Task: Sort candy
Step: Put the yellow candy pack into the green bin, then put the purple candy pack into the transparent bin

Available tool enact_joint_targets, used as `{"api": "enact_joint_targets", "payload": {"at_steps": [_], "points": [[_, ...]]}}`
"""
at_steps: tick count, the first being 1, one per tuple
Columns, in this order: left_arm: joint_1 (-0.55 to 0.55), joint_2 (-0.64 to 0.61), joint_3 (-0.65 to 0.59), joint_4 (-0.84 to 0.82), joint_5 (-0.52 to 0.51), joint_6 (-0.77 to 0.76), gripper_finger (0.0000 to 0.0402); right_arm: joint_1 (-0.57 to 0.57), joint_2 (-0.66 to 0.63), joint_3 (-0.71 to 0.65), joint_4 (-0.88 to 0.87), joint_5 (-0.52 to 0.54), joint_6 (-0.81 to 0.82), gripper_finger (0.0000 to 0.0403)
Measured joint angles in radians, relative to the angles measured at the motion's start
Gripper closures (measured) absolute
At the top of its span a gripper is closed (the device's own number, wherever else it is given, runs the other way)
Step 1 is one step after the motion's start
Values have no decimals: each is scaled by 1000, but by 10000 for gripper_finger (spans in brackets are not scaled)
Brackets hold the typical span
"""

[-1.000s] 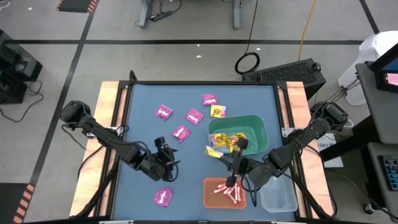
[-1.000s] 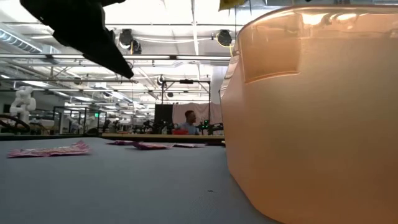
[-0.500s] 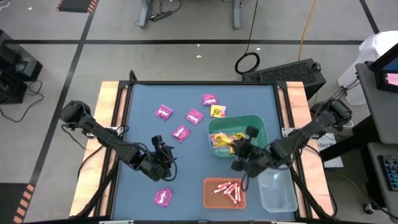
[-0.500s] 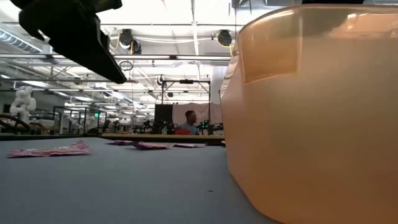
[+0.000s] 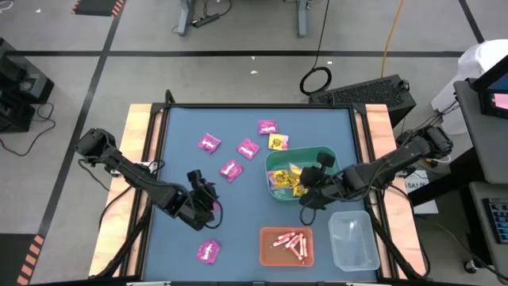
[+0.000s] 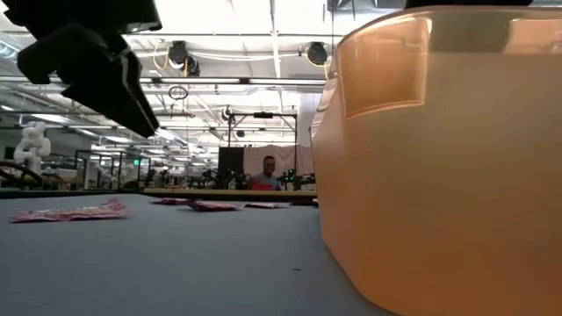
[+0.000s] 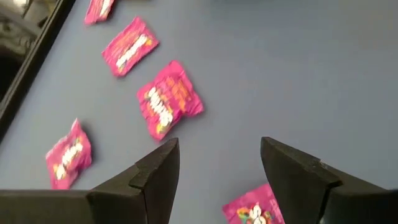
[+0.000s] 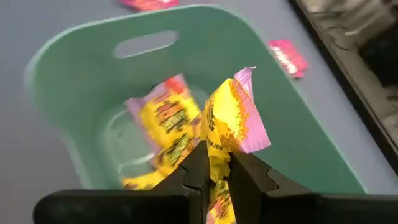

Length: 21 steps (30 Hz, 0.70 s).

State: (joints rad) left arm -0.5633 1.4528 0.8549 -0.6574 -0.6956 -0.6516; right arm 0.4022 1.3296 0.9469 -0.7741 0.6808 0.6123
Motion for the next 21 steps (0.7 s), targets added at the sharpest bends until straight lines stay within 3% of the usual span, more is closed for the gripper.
{"api": "enact_joint_targets", "payload": {"at_steps": [4, 10, 16, 21], "points": [[0, 0, -43, 8, 34, -117, 172, -16, 11, 0, 1, -1, 46, 344], [-2, 0, -116, 23, 126, -172, 167, -17, 62, 0, 1, -15, 100, 308], [19, -14, -130, 22, 225, 13, 150, -17, 69, 0, 5, -10, 90, 271], [77, -35, -130, 46, 407, 208, 148, -15, 68, 0, 6, -2, 67, 258]]}}
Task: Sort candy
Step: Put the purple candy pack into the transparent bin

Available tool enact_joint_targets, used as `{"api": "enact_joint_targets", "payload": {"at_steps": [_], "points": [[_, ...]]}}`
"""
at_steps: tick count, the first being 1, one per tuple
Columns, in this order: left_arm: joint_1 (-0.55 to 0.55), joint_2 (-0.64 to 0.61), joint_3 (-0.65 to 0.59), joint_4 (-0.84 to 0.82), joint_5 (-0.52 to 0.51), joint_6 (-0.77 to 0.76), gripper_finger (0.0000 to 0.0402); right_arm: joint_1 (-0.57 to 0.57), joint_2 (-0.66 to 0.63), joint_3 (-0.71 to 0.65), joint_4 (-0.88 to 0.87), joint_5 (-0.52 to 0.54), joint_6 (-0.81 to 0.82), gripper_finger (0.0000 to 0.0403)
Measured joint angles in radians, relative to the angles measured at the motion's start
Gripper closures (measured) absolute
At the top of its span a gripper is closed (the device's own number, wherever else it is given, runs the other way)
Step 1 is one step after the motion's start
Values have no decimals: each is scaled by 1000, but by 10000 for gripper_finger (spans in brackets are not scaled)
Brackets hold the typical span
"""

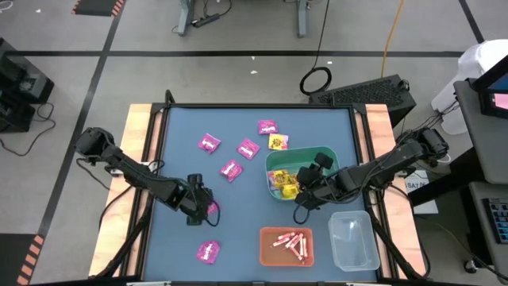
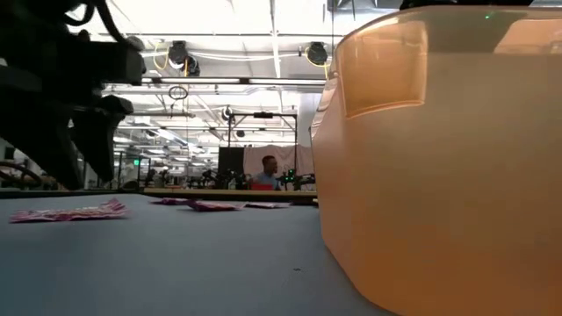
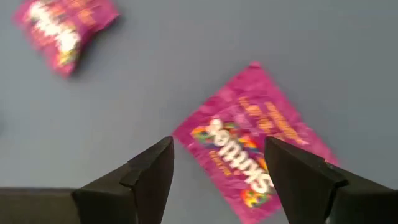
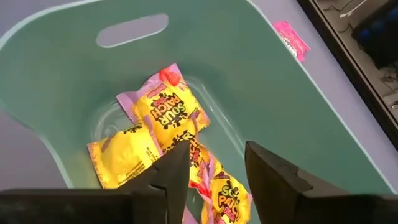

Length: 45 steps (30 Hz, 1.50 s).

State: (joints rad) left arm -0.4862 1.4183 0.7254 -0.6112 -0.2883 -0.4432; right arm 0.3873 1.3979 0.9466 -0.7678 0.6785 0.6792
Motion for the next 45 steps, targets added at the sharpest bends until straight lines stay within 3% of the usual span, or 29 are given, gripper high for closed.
{"api": "enact_joint_targets", "payload": {"at_steps": [8, 13, 20, 23, 38, 45], "points": [[137, 0, 0, 29, 112, 153, 148, 14, 0, 0, 8, 0, 6, 257], [243, 0, -42, 77, 257, 255, 148, 30, 0, 0, 16, 0, 5, 257], [330, 0, -97, 137, 333, 307, 154, 47, 0, 0, 16, 5, -1, 257], [338, -1, -113, 164, 381, 326, 178, 47, 0, 0, 17, 4, -1, 257], [333, 0, -91, 184, 438, 319, 382, 47, 0, 0, 17, 26, -8, 257], [311, 0, -87, 183, 434, 274, 396, 47, 0, 0, 24, 32, -10, 257]]}}
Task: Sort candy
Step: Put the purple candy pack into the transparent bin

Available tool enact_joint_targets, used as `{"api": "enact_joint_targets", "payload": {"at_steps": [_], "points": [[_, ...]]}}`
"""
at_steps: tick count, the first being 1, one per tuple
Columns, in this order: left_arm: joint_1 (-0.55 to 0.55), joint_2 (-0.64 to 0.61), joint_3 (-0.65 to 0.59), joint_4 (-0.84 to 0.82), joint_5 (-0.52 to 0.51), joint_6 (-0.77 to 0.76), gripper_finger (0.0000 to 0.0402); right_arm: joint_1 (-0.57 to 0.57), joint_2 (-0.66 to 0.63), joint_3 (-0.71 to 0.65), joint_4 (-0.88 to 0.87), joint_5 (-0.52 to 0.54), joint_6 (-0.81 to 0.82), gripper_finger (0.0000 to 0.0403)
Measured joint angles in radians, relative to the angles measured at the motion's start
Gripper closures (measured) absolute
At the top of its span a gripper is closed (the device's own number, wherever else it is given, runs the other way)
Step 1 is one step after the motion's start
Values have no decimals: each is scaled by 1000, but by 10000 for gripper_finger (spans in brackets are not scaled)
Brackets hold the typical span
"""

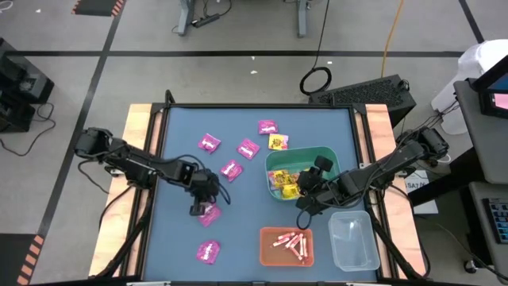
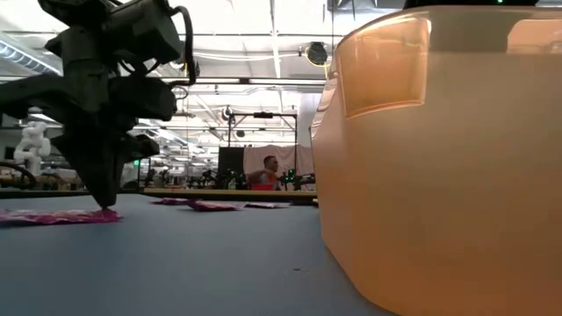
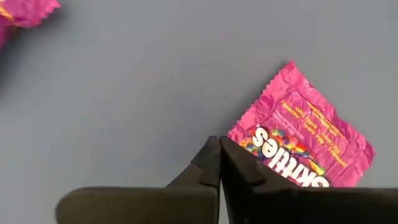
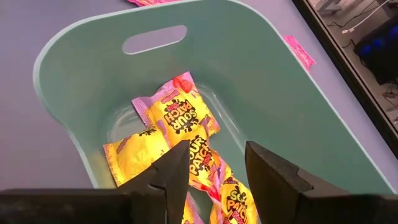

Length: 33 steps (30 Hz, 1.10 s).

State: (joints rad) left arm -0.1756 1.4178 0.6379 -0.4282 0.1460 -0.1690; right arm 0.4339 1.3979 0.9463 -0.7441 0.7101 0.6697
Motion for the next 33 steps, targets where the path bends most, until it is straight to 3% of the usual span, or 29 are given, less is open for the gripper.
{"api": "enact_joint_targets", "payload": {"at_steps": [5, 10, 20, 28, 33], "points": [[-50, -34, 26, -7, -34, -96, 397, 0, 0, 0, 0, 0, 0, 257], [-163, -105, 54, -5, -172, -173, 396, 0, 0, 0, 0, 0, 0, 257], [-425, -120, 55, -67, -340, -525, 389, 24, 0, 0, 11, -3, 7, 257], [-561, -98, 40, -101, -468, -718, 303, 62, 0, 0, 19, -1, 2, 257], [-579, -97, -13, -140, -656, -822, 234, 66, 0, 0, 21, 0, 2, 257]]}}
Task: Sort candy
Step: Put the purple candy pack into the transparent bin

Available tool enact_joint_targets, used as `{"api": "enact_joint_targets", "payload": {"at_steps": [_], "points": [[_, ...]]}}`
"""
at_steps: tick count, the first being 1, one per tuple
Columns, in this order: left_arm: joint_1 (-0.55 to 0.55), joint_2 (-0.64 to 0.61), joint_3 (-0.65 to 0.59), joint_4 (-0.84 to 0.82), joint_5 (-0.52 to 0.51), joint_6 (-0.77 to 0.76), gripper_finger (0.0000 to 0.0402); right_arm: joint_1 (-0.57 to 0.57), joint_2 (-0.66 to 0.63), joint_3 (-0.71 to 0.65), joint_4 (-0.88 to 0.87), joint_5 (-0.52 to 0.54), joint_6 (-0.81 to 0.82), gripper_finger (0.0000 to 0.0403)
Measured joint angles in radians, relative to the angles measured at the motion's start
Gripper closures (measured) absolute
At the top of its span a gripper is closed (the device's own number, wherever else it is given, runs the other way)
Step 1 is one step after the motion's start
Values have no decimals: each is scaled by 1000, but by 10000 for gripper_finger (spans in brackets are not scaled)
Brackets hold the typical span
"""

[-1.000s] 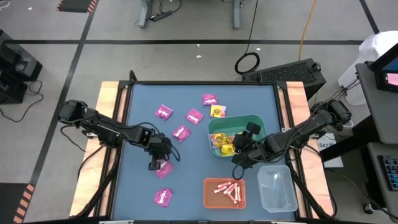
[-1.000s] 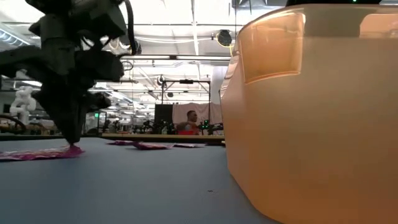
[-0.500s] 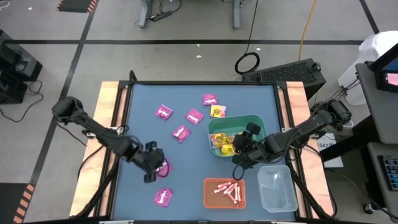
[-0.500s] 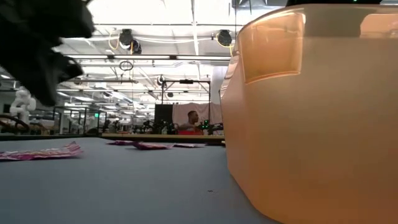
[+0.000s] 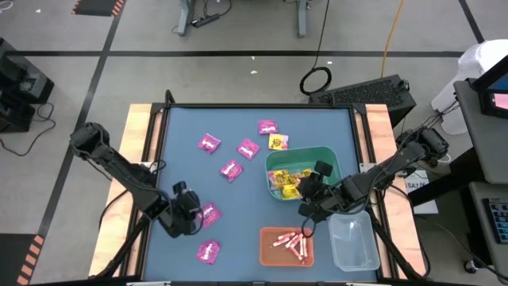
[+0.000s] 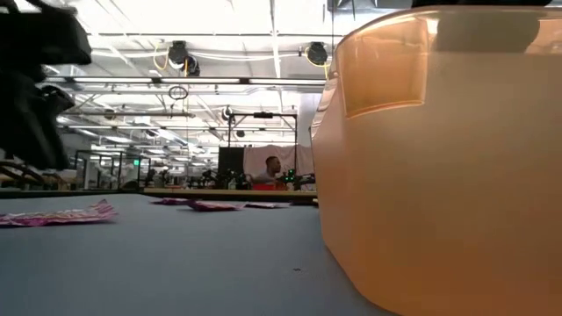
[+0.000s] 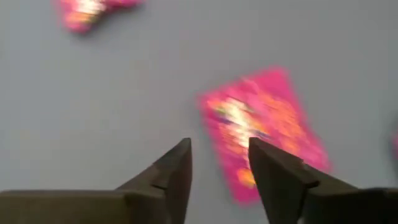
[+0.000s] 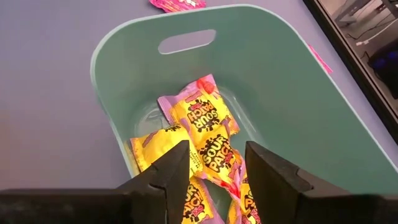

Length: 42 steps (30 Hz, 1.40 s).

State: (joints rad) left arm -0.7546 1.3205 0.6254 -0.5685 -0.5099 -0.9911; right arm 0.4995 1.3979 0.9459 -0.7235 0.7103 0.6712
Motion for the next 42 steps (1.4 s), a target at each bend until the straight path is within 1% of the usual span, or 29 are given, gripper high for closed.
{"api": "enact_joint_targets", "payload": {"at_steps": [2, 6, 9, 12, 14, 20, 26, 30, 32, 34, 38, 42], "points": [[1, 0, -16, 7, -58, -15, 215, 0, 0, 0, 2, 1, -1, 257], [3, 1, -36, 77, -122, 78, 195, 0, 0, 0, 2, 5, -2, 257], [26, 1, -58, 147, -142, 113, 191, 0, 0, 0, 3, 4, -2, 257], [45, 1, -77, 166, -141, 137, 191, 0, 0, 0, 9, 4, -2, 257], [56, 1, -91, 184, -133, 153, 191, 0, 0, 0, 11, 5, -5, 257], [99, 2, -166, 353, -29, 264, 191, 0, 0, 0, 16, 5, -10, 257], [138, 2, -232, 465, 28, 275, 191, 0, 0, 0, 16, 4, -9, 257], [139, 2, -266, 572, 47, 319, 191, 0, 0, 0, 16, 4, -10, 257], [139, 2, -285, 627, 77, 338, 191, 0, 0, 0, 16, 4, -10, 257], [139, 2, -294, 639, 89, 345, 194, 0, 0, 0, 16, 4, -10, 257], [139, 2, -294, 634, 88, 348, 213, 0, 0, 0, 16, 4, -10, 257], [139, 2, -294, 636, 85, 352, 253, 0, 0, 0, 16, 4, -10, 257]]}}
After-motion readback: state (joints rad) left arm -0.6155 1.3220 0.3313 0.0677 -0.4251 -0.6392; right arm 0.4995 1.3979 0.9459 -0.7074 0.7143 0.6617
